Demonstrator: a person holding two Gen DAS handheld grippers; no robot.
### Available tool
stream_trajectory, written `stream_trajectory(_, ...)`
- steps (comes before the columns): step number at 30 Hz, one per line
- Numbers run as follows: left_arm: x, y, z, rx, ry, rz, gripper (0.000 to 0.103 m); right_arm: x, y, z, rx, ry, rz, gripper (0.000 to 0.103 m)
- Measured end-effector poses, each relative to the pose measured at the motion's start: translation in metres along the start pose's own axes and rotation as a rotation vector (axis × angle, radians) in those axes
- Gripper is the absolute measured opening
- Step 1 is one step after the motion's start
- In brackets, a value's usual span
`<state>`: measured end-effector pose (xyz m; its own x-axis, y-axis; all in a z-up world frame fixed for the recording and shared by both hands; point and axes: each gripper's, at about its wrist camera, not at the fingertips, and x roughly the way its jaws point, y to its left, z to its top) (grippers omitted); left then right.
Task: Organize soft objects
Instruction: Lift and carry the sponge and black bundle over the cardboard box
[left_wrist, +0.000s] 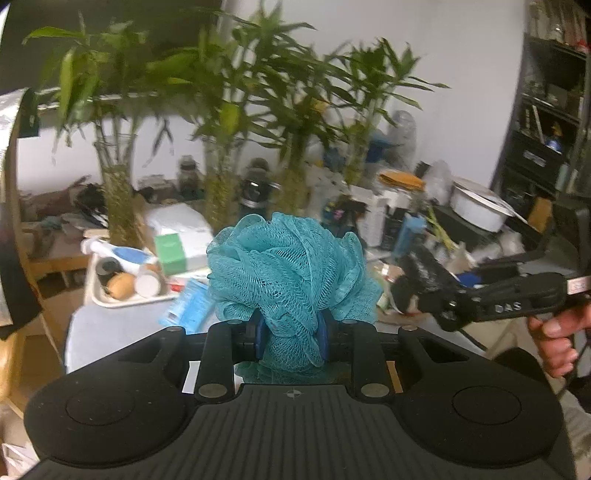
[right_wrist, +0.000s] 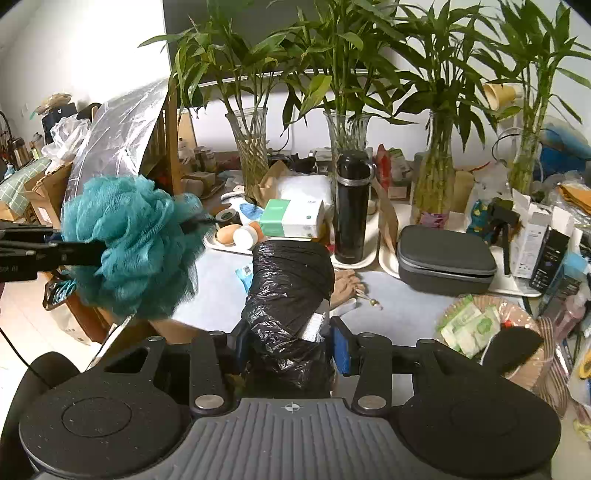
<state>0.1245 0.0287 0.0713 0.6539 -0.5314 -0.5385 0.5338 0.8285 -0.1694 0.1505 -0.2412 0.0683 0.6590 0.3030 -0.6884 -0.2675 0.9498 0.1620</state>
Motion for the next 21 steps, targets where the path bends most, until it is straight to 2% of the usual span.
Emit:
stream_trajectory(4,0.008,-0.015,-0.013,0.017,0.035,-0.033,0.026,-0.01,0.002,-0.01,-0.009,-0.002,-0.004,0.046)
stream_trajectory(9,0.021,-0.023,-0.036,-0.015,0.083,-0.063,0.027,-0.019,0.0,-0.021,0.009,-0.005,-0.031,0.046)
stream_trajectory(12,0.028,-0.025,-0.051,-0.05,0.102,-0.107,0.038,-0.025,-0.001,-0.028,0.02,-0.003,-0.041,0.046)
stream_trajectory(16,0.03,-0.027,-0.067,-0.08,0.112,-0.115,0.067,-0.032,0.001,-0.037,0.021,0.007,-0.045,0.046)
stream_trajectory(19,0.018,-0.024,-0.071,-0.101,0.083,-0.095,0.075,-0.036,0.002,-0.043,0.021,0.016,-0.046,0.046)
stream_trajectory(21,0.008,-0.022,-0.072,-0.118,0.071,-0.078,0.075,-0.038,0.004,-0.047,0.02,0.021,-0.046,0.046)
